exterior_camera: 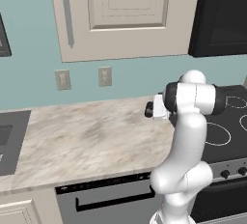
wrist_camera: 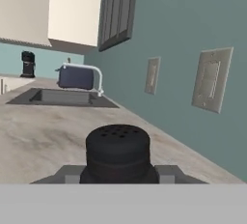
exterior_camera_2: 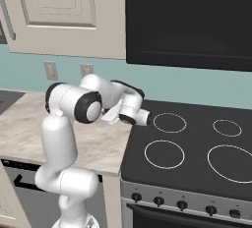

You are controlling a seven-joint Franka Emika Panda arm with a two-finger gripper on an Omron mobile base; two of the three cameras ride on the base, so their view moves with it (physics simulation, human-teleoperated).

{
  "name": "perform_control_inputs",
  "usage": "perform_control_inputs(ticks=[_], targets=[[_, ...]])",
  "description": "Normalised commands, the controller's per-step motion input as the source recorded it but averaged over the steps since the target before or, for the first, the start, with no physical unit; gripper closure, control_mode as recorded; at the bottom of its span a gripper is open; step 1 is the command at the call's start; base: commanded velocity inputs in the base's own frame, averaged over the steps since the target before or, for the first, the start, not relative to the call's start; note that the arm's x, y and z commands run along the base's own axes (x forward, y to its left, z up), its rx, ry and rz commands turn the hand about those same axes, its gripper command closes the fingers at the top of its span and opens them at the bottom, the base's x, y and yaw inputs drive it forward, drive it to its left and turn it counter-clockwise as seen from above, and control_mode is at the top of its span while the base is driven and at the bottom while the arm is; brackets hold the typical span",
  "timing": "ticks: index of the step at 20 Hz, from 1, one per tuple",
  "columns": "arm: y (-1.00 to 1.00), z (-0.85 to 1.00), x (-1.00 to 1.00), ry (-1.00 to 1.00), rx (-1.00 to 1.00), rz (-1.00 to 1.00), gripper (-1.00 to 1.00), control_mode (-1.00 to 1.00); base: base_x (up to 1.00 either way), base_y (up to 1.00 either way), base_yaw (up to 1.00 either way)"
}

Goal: Collect the paprika, ketchup, and shaker from the cabinet and place them next to the stove.

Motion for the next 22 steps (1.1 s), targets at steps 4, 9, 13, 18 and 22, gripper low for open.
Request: perform_control_inputs(ticks=[4, 9, 13, 18, 22], targets=[[0.00, -0.33, 0.28, -0.01, -0.02, 0.00, 1.00, -1.00, 0.00, 0.00, 0.00], [0.00, -0.36, 0.20, -0.03, -0.03, 0.00, 1.00, -1.00, 0.00, 0.00, 0.00], [0.00, -0.33, 0.15, -0.03, -0.03, 0.00, 1.00, -1.00, 0.00, 0.00, 0.00], [0.00, -0.24, 0.10, -0.01, 0.00, 0.00, 1.00, -1.00, 0.00, 0.00, 0.00], [0.00, -0.25, 0.10, 0.00, 0.00, 0.00, 1.00, -1.00, 0.00, 0.00, 0.00]])
